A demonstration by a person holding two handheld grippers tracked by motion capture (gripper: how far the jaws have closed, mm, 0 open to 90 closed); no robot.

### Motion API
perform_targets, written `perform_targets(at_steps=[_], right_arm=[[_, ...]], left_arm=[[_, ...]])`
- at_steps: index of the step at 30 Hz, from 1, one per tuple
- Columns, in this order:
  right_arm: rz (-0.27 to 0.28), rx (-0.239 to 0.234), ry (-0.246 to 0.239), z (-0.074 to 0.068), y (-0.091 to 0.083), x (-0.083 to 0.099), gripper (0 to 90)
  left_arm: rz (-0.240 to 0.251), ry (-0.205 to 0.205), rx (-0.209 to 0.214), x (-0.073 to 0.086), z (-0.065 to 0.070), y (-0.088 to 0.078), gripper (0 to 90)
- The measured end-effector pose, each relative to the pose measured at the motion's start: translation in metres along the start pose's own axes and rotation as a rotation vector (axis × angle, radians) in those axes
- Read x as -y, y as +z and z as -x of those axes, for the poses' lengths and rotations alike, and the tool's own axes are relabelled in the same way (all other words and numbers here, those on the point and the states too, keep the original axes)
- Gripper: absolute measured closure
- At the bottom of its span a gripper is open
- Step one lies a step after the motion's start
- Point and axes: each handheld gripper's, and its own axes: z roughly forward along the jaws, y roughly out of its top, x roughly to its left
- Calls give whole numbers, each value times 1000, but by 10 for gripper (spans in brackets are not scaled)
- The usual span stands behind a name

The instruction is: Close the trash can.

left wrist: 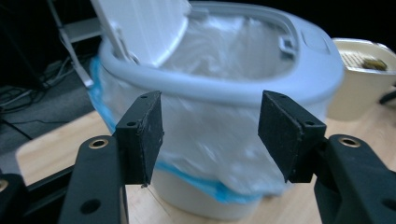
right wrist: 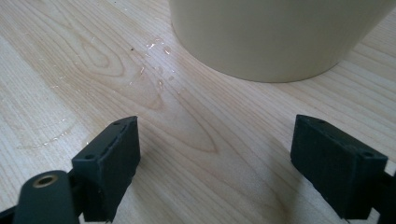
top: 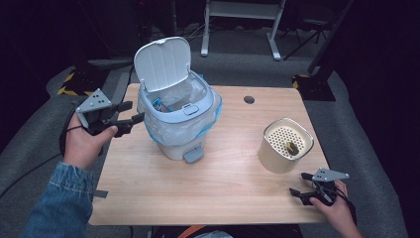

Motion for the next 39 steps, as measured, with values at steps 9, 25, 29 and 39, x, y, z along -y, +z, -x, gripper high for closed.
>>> perform_targets(at_steps=[9, 25, 29, 39], right_arm=[[0, 0, 0, 0, 0, 0, 159], [1, 0, 0, 0, 0, 0, 159], [1, 0, 0, 0, 0, 0, 160], [0, 0, 0, 0, 0, 0, 160]], left_arm=[[30, -11, -52, -29, -21, 16, 401], [86, -12, -52, -65, -37, 42, 401], [81, 5, -53, -68, -31, 42, 402], [58, 81, 14, -67, -3, 32, 443]])
